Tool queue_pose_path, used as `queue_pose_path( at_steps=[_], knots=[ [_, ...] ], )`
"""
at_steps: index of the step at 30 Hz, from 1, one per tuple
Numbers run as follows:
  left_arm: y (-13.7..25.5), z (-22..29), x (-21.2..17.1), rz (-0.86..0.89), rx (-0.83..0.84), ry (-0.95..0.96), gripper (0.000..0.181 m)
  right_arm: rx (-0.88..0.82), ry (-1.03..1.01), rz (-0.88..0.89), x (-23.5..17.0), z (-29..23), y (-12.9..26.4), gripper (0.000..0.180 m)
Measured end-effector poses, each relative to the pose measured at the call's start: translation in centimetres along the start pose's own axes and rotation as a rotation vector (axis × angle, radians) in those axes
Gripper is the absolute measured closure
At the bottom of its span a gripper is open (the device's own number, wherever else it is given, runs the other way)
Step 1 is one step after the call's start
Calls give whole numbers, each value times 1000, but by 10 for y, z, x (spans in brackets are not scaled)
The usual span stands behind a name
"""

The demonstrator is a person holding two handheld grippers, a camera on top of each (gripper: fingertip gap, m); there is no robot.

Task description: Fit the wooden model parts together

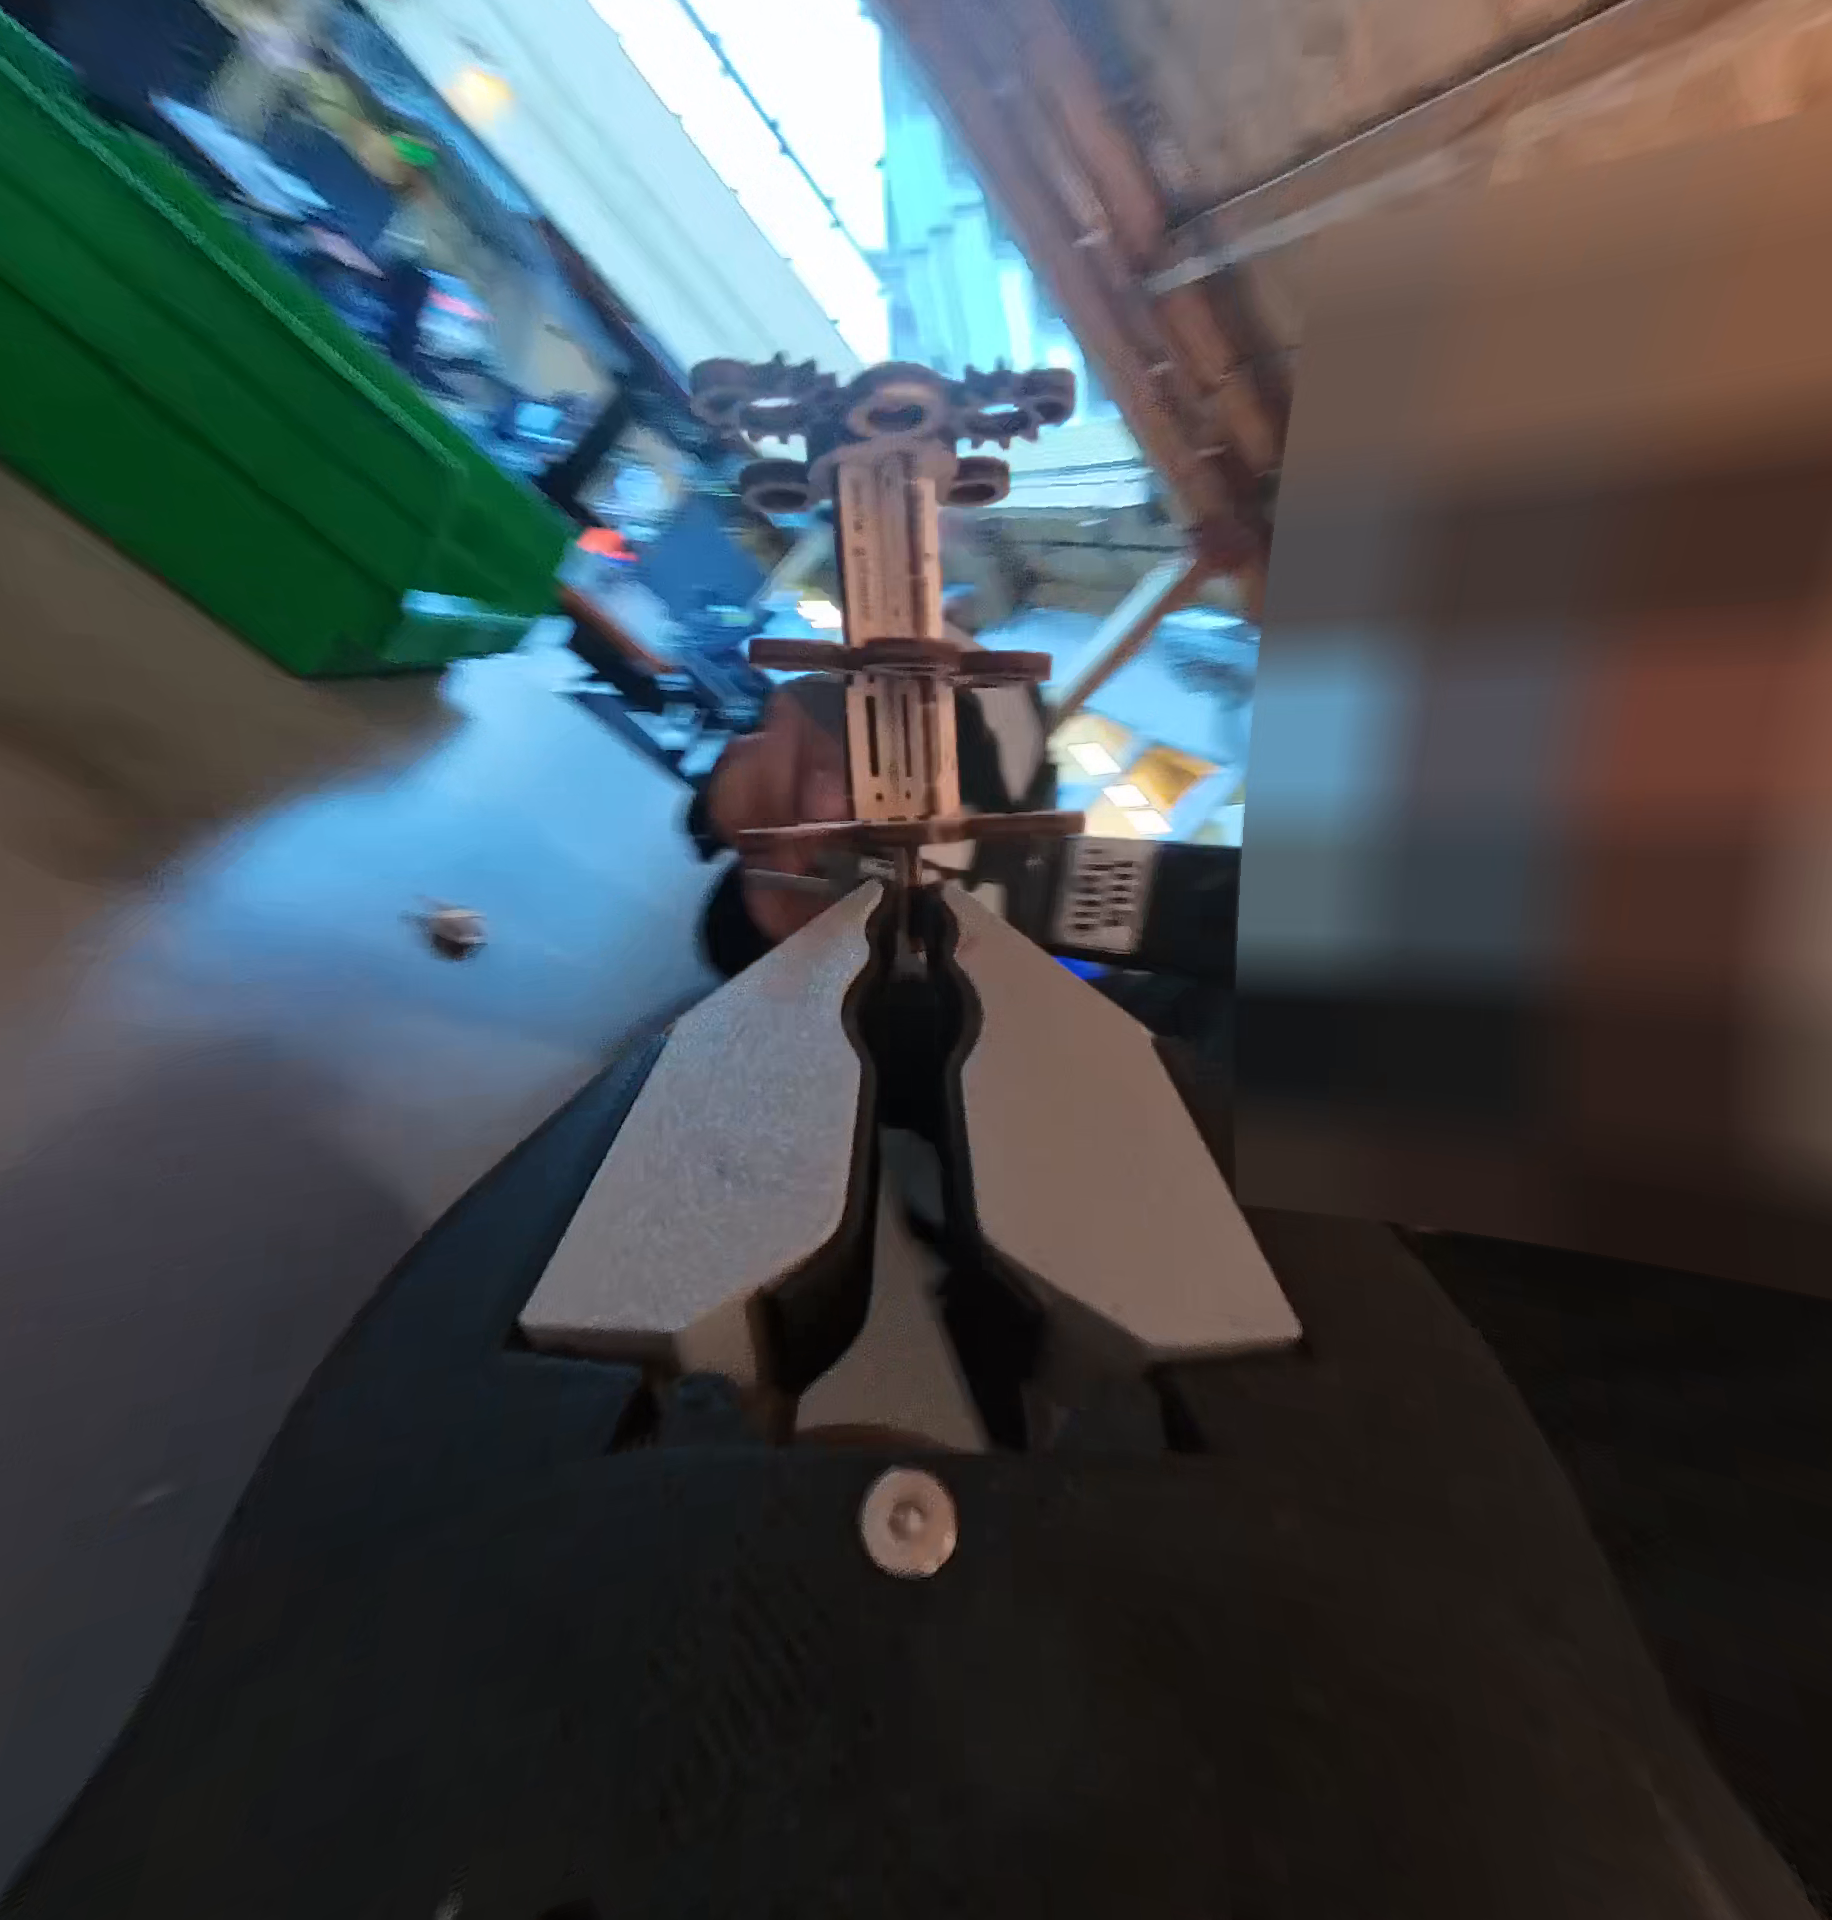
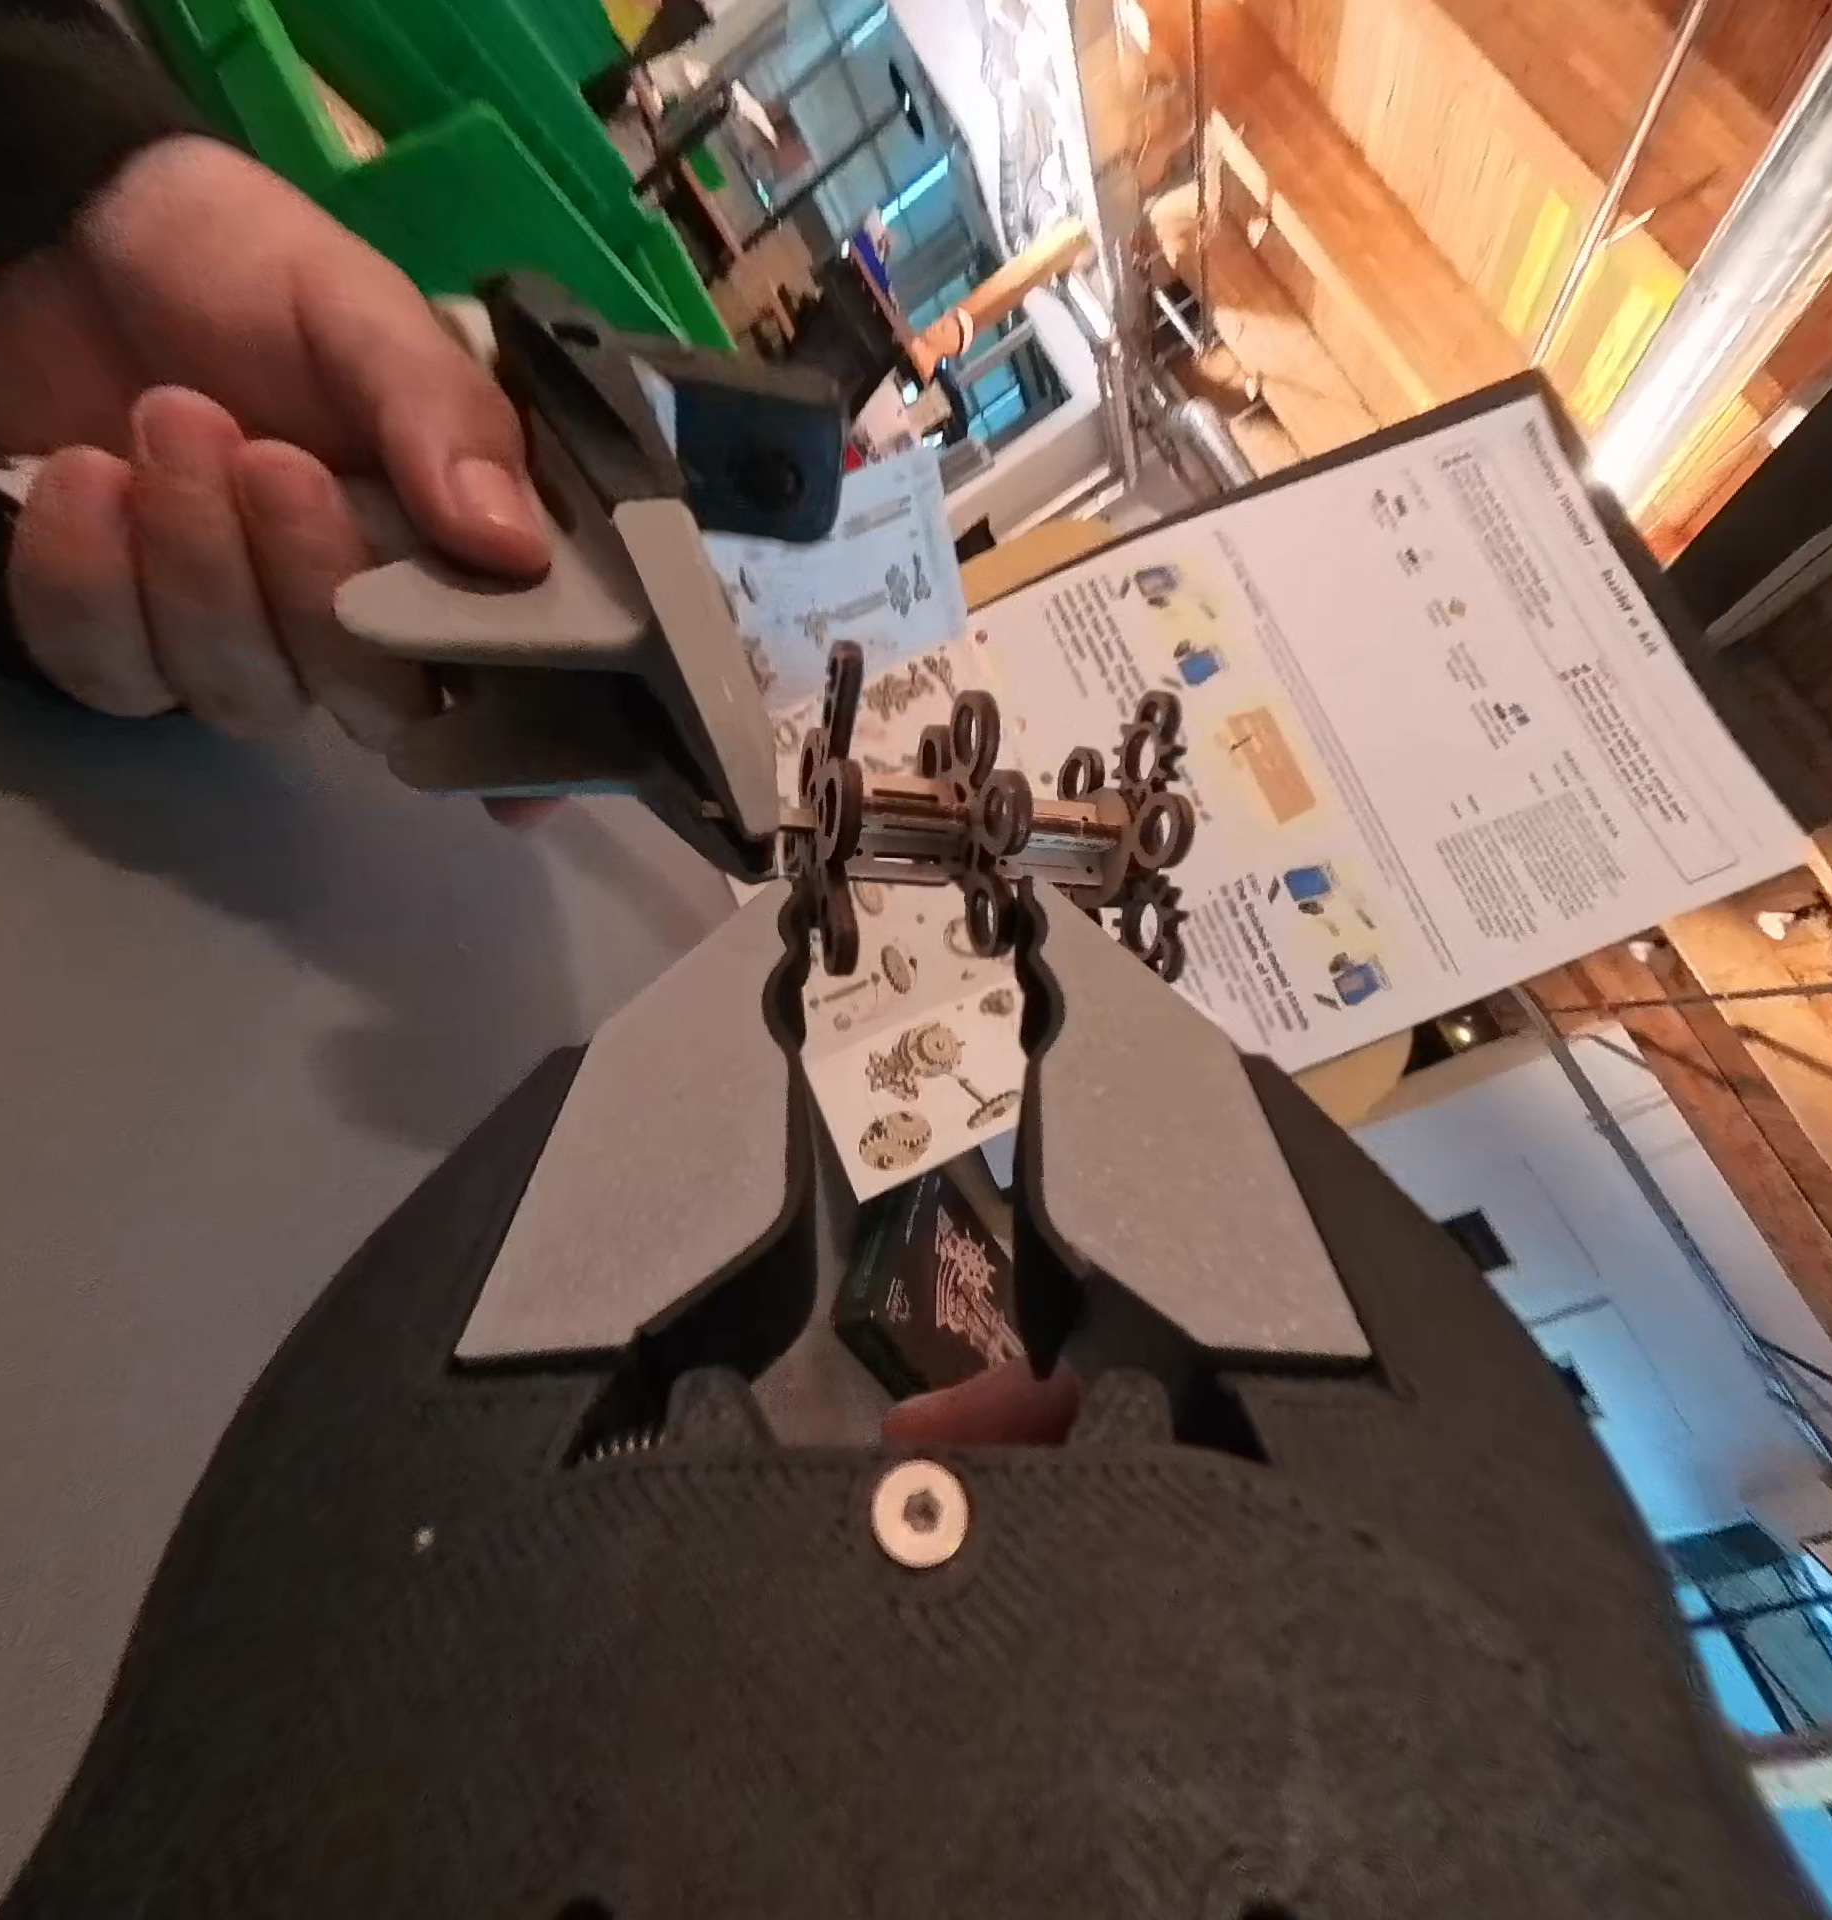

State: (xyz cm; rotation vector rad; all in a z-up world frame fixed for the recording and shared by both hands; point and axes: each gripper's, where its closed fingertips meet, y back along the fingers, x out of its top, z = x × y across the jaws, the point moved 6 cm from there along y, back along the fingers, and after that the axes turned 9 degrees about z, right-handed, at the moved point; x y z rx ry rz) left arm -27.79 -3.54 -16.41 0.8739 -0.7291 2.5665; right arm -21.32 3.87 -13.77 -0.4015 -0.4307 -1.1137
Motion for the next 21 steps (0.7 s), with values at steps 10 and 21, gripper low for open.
queue_pose_path(
  at_steps=[10, 21],
  knots=[
    [4, -17, 3, -35, 261, -193, 181, 61, -155, -72, -26, -3, -8, 142],
    [33, -26, 25, -3, 479, -360, 181, 174, -499, -69, -59, 2, -8, 135]
  ],
)
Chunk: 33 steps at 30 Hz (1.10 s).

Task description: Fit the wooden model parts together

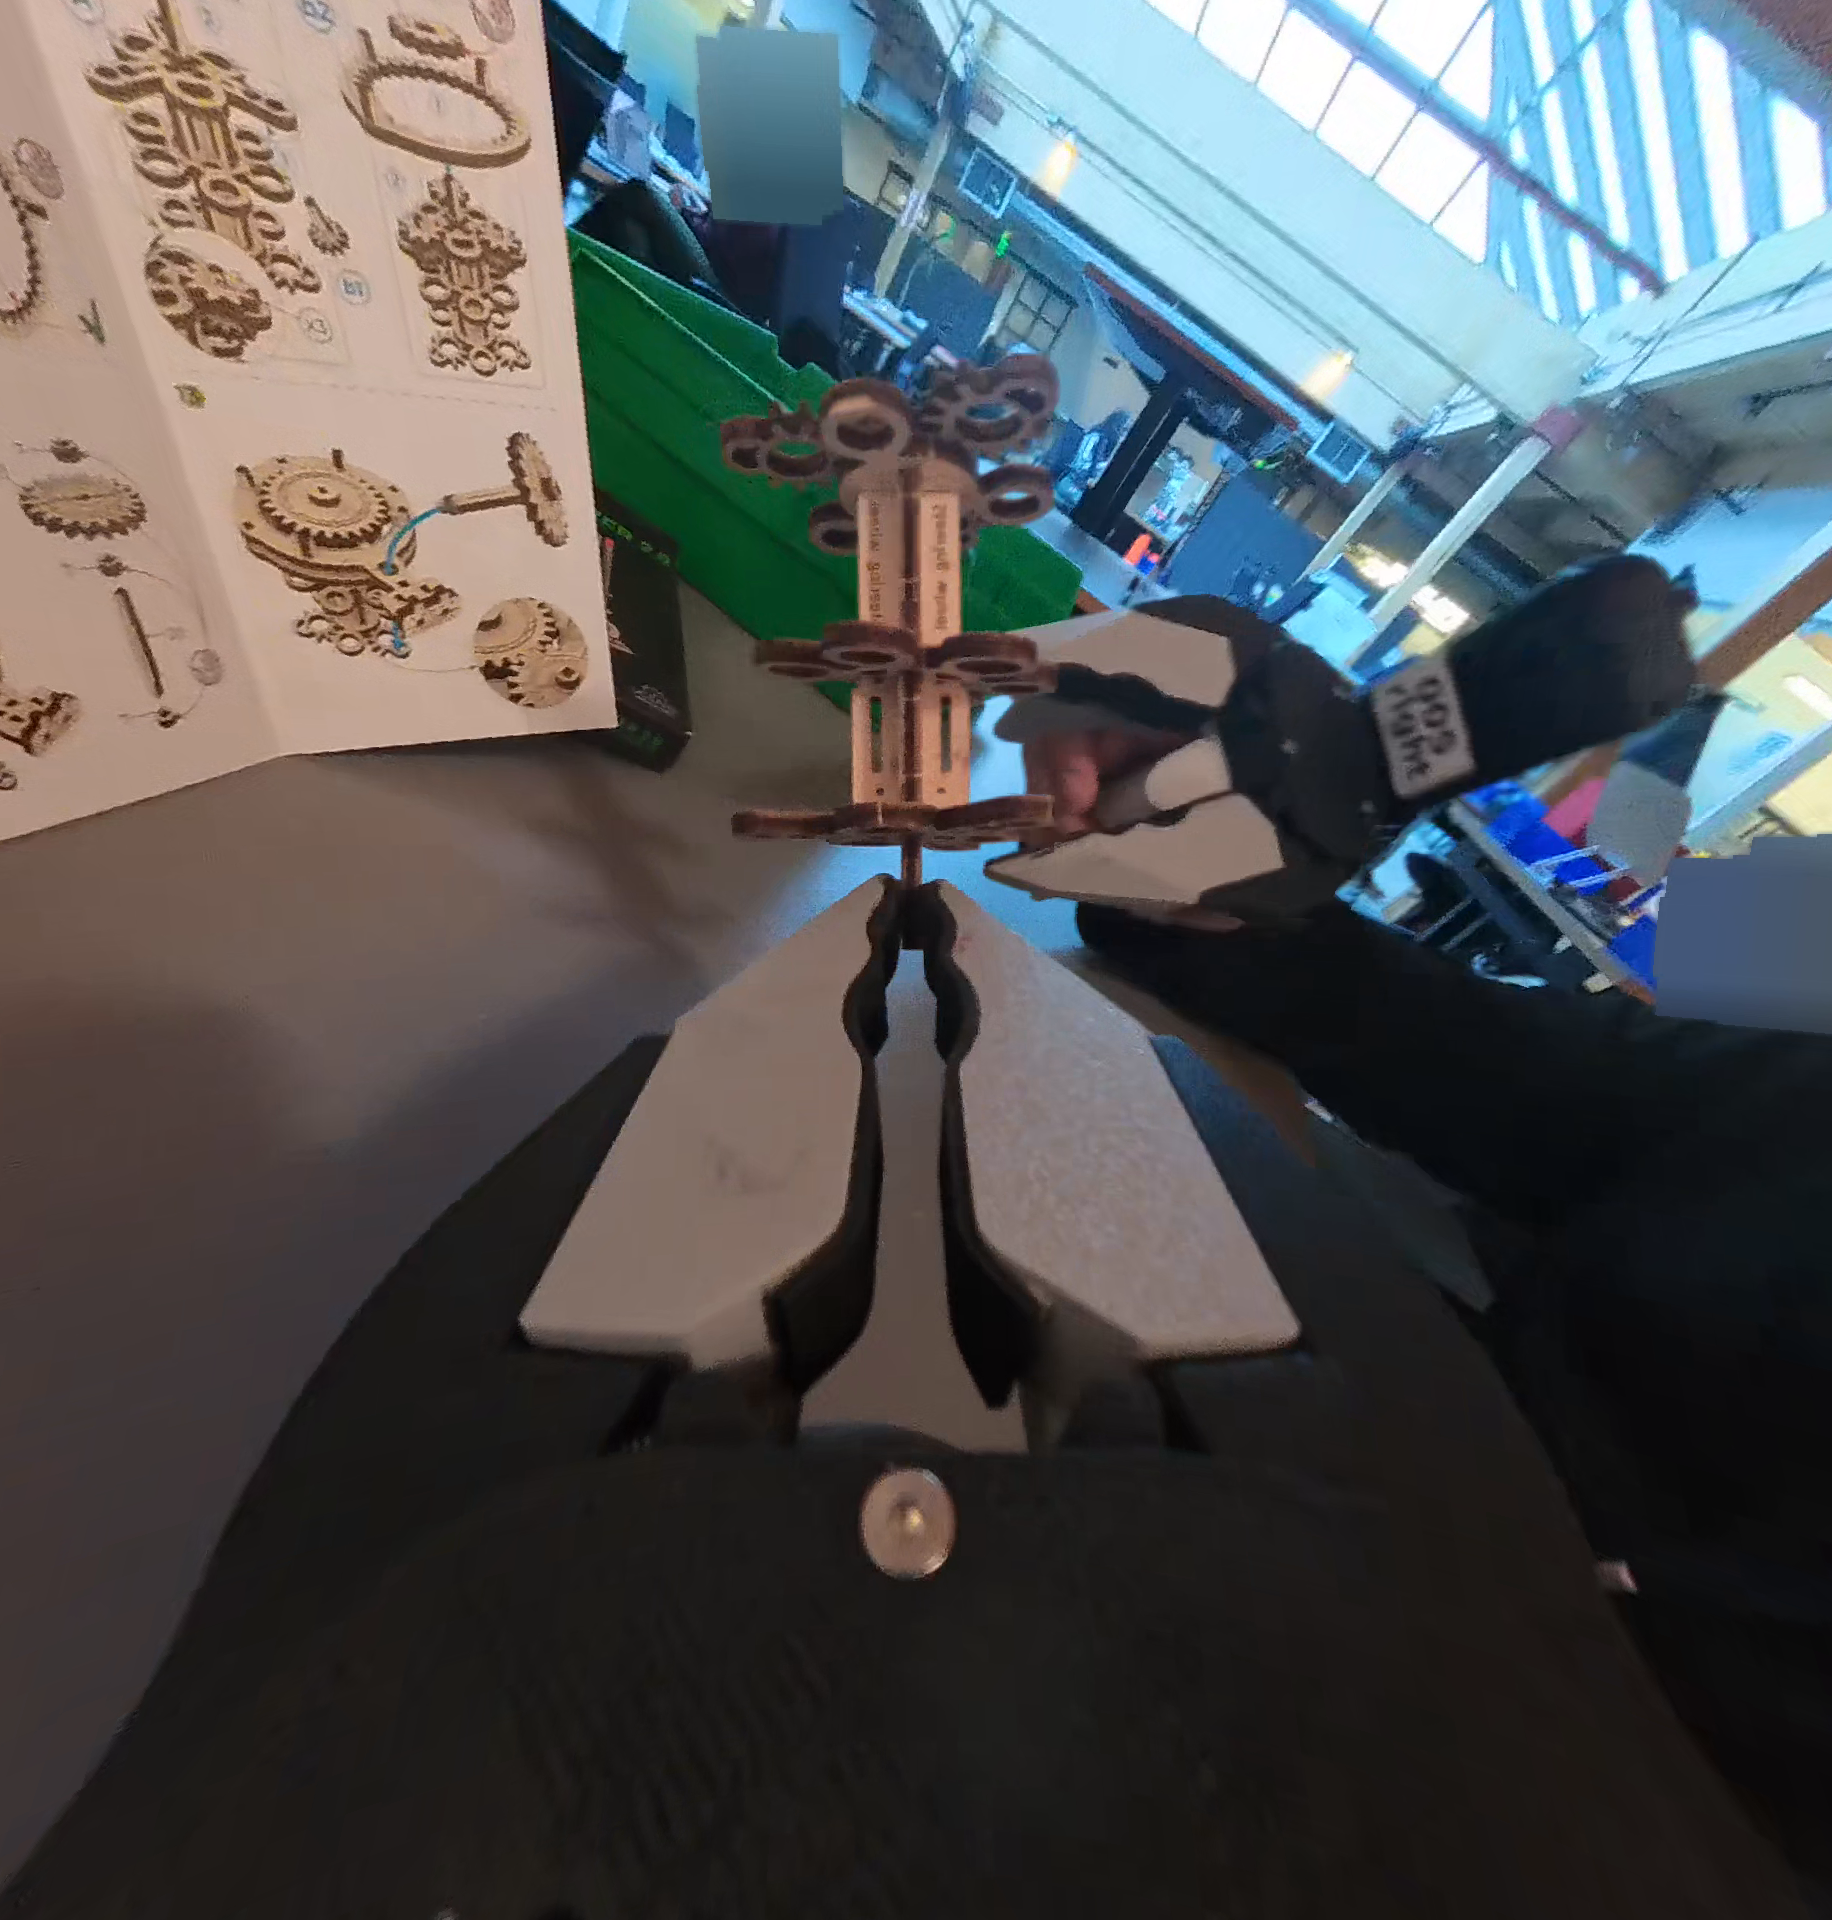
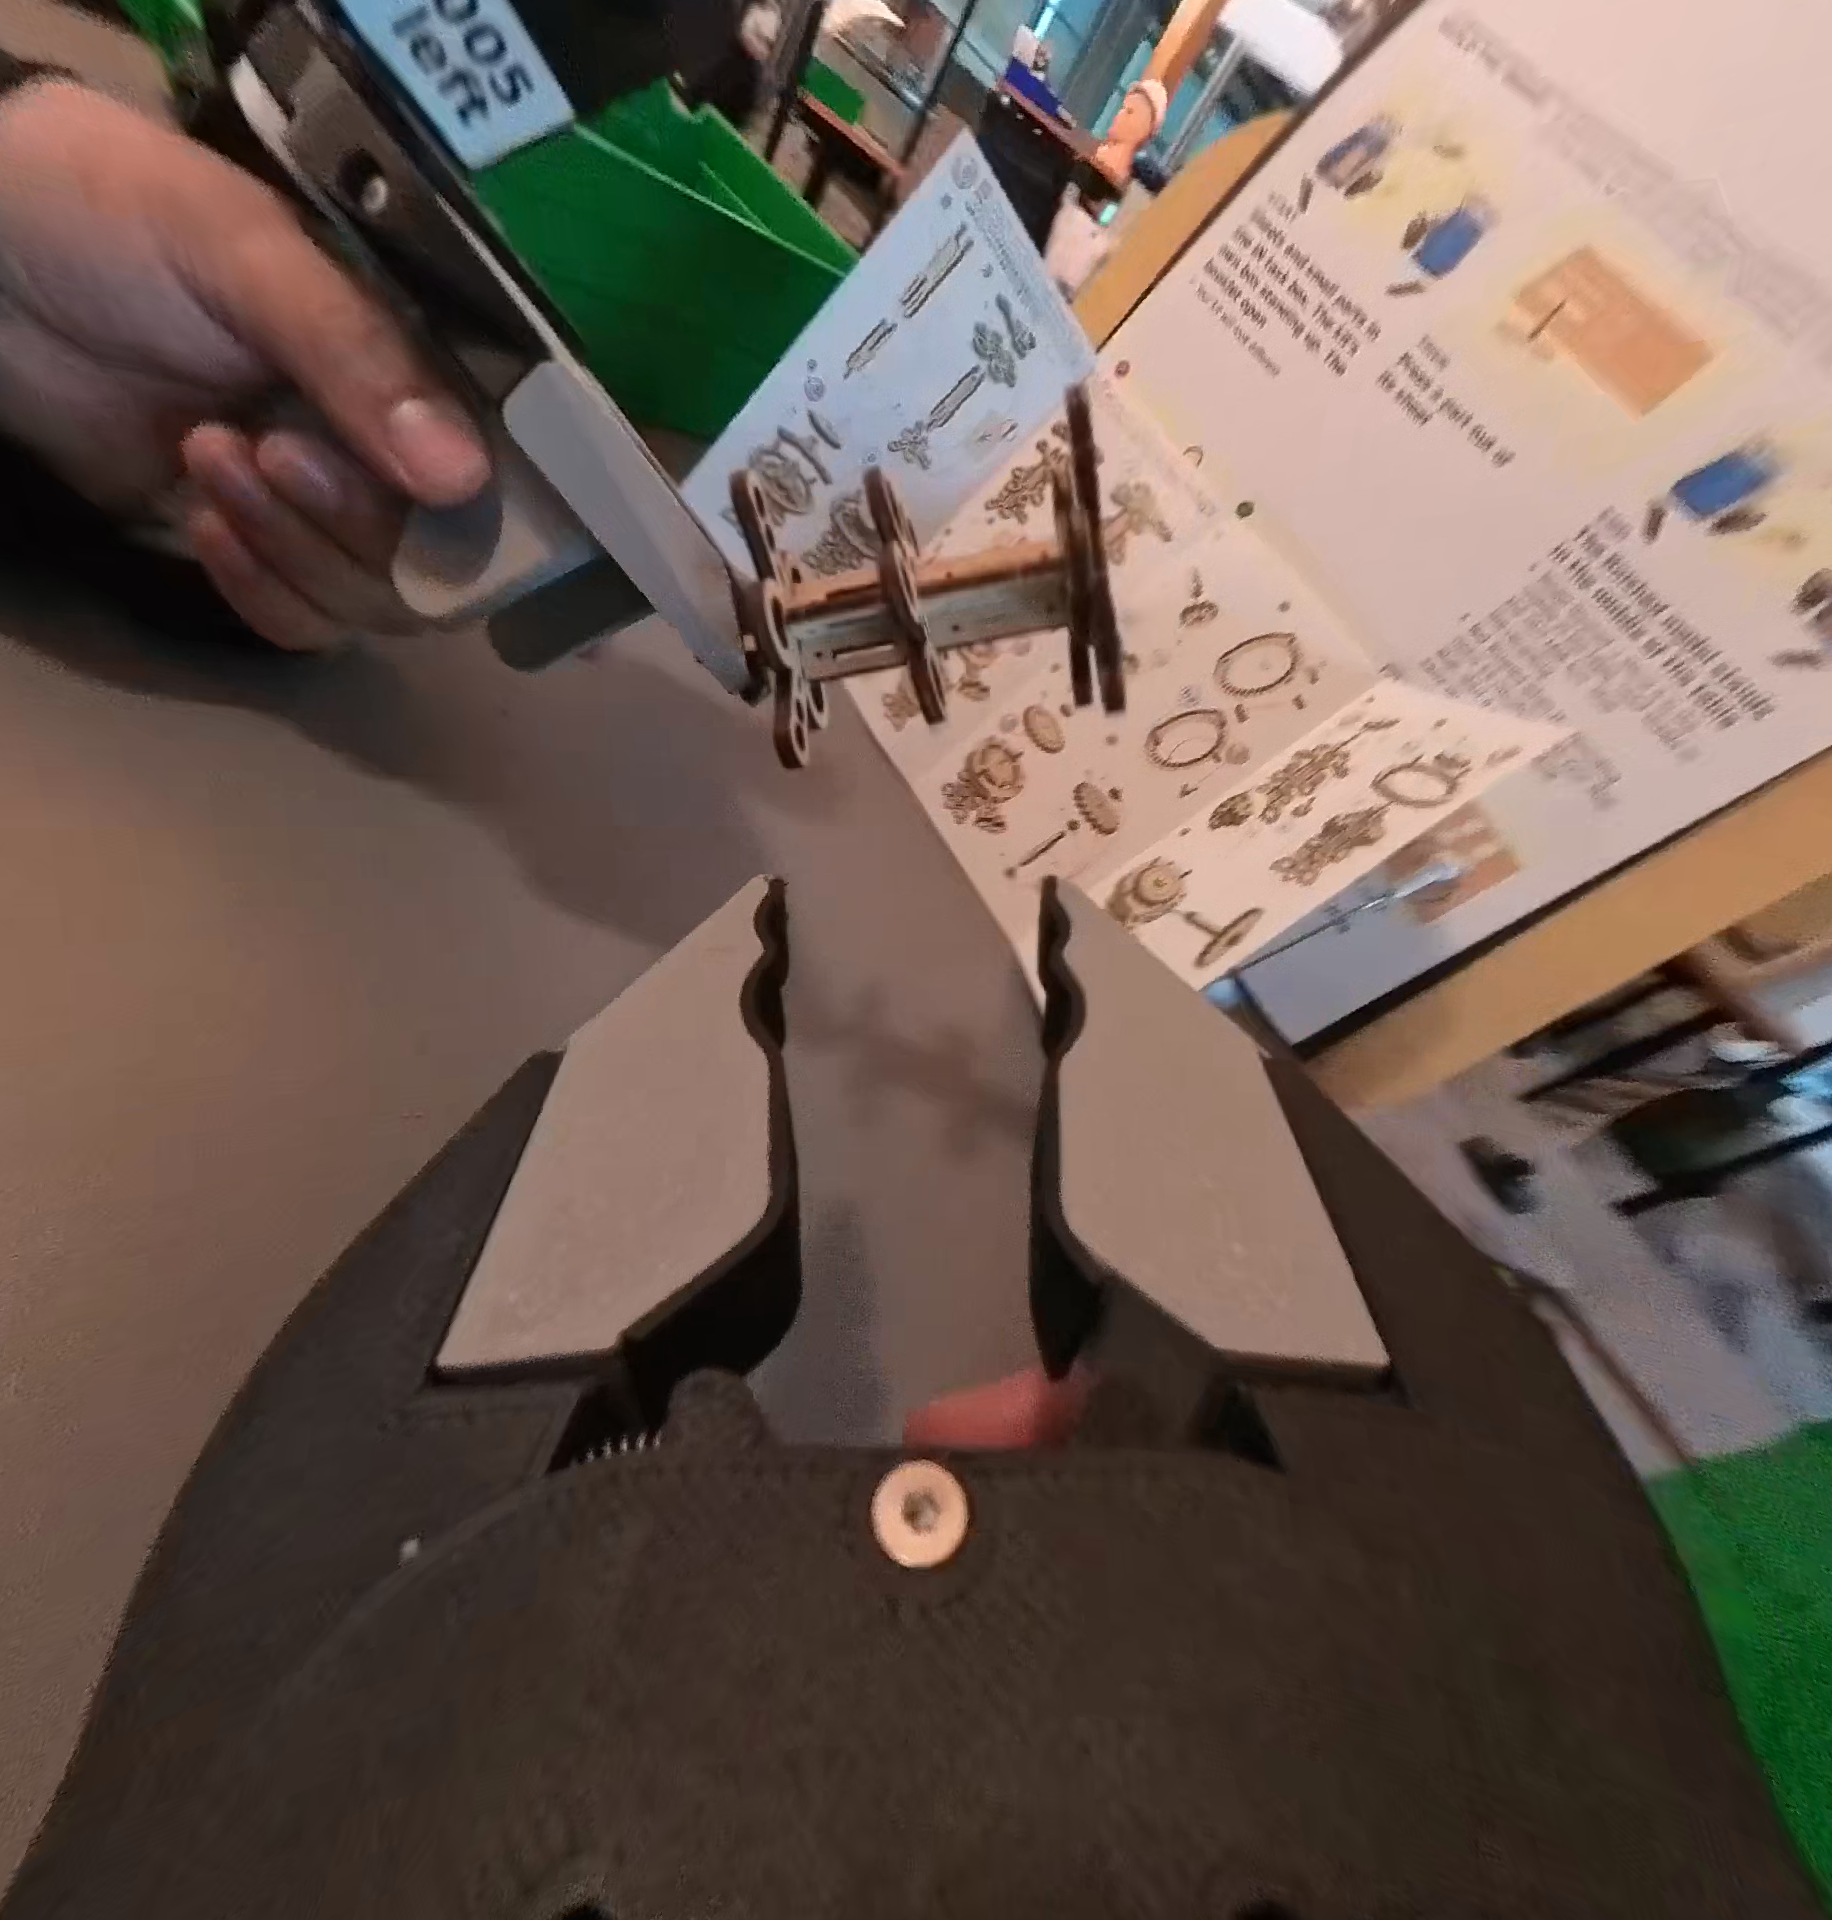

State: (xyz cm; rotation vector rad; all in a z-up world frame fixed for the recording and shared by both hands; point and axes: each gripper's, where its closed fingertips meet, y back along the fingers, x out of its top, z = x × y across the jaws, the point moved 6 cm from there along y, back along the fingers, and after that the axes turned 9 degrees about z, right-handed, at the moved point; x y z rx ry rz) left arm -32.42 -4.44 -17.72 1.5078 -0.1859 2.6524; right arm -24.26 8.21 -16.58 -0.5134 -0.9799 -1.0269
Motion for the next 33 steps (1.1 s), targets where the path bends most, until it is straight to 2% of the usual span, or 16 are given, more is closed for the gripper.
queue_pose_path(
  at_steps=[6, 8, 10, 12, 15, 20, 22, 23, 26, 29, 31, 33],
  knots=[
    [1, 11, 4, 45, -135, 130, 181, 192, -371, 131, -1, 8, 5, 137],
    [0, 12, 4, 52, -127, 117, 181, 187, -475, 180, 2, 15, 6, 138],
    [-1, 8, 6, 79, -48, 72, 181, 114, -514, 203, 4, 23, 6, 138],
    [-4, 6, 4, 94, 17, 44, 181, 33, -414, 209, 11, 23, 7, 144],
    [-14, 12, -5, 68, 22, 56, 181, -32, -200, 211, 31, 8, 5, 156],
    [-24, 20, -11, 40, 62, -47, 181, -203, 111, 134, 44, -3, 0, 149],
    [-24, 21, -11, 42, 83, -90, 181, -271, 201, 107, 44, -3, 0, 143],
    [-25, 22, -11, 41, 91, -110, 181, -304, 224, 87, 43, -1, -1, 135],
    [-27, 26, -13, 26, 101, -161, 181, -353, 239, 63, 40, 4, -2, 118],
    [-28, 27, -15, 5, 103, -158, 180, -313, 176, 54, 35, 4, -4, 117],
    [-29, 26, -17, 2, 87, -95, 181, -259, 85, 64, 31, 6, -5, 118],
    [-28, 26, -17, 26, 11, 56, 181, -167, -9, 103, 32, 7, -2, 120]
  ],
)
